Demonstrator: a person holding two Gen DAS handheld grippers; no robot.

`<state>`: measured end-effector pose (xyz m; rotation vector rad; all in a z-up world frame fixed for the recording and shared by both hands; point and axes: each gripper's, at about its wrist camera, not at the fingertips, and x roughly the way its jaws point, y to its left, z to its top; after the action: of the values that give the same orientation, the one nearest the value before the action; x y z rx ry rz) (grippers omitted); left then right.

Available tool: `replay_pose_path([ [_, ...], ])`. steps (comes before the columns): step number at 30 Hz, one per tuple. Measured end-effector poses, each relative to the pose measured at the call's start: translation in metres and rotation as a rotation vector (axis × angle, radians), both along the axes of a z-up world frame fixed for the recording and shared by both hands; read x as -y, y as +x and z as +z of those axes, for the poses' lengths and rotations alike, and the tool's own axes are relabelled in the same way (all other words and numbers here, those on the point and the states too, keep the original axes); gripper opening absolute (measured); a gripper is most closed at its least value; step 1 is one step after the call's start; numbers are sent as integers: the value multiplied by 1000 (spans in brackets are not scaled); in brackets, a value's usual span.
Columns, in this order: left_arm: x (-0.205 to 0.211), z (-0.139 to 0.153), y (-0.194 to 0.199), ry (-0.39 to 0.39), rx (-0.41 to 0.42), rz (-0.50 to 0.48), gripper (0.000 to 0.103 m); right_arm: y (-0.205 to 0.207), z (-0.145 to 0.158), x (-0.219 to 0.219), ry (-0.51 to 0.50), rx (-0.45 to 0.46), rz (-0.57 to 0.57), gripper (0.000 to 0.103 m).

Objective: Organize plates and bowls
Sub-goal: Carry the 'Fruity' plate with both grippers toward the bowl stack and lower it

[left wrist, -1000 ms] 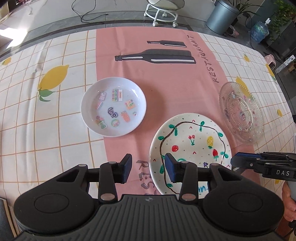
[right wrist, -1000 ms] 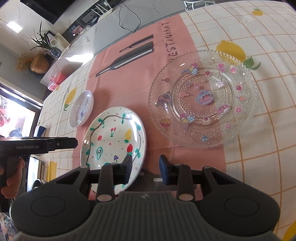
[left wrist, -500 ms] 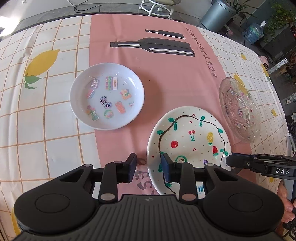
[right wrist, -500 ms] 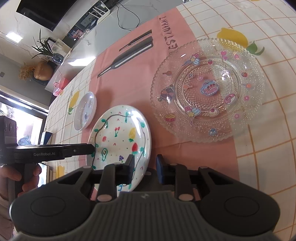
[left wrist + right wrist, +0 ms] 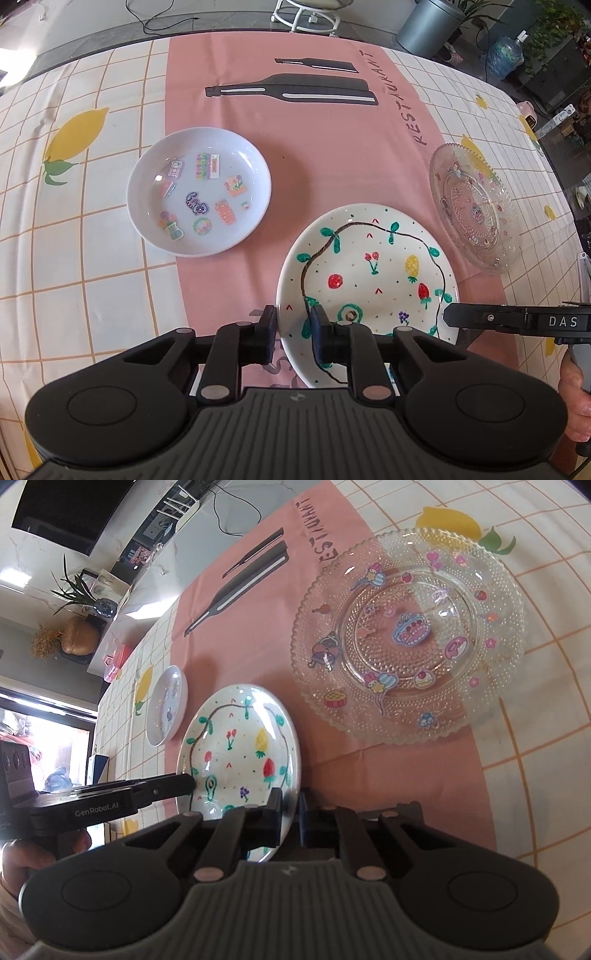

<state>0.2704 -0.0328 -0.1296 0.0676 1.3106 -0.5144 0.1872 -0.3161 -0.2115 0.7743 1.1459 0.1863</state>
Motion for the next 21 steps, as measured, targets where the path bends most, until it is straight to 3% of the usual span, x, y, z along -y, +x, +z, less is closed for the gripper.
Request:
replay_pose_path([
  [6,0,-1,4,2,-36,28,22,-3,-13,12,129,-10,-66,13],
  [10,0,-1,7,5,-52,67,22,-6,-21,19,196,-26,-106,11],
  [11,1,-1,6,10,-47,70,22,-6,-21,19,183,-29,-107,5],
  [21,-5,18,4,-30,-22,148,17,2,-3,14,127,-16,-85,5],
])
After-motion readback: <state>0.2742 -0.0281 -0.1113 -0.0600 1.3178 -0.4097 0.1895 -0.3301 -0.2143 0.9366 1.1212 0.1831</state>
